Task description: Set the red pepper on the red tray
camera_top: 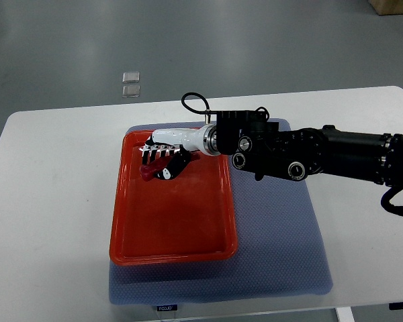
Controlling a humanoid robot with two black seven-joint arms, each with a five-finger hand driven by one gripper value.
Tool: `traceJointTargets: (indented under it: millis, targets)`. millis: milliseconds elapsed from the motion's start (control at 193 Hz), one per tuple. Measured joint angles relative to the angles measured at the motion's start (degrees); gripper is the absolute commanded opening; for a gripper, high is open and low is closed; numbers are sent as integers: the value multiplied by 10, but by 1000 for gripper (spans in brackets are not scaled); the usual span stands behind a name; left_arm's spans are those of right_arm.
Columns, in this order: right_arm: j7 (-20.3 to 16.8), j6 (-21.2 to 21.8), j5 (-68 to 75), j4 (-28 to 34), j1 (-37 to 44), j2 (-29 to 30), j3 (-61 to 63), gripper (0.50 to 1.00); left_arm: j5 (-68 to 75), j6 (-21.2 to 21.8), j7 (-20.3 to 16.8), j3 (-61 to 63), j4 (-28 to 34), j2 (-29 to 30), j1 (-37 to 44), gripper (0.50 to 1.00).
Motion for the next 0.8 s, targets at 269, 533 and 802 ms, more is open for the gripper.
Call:
traceJointTargets:
  millis: [269,533,802]
  targets:
    - [0,-23,-4,-40,-48,2,-2,500,0,0,0,0,0,0,0,1000]
    - [1,-27,-2,-42,-72,2,4,744,0,0,0,0,1,0,0,1000]
    - [8,-25,6,-41,-76,2,35,864,0,0,0,0,2,0,0,1000]
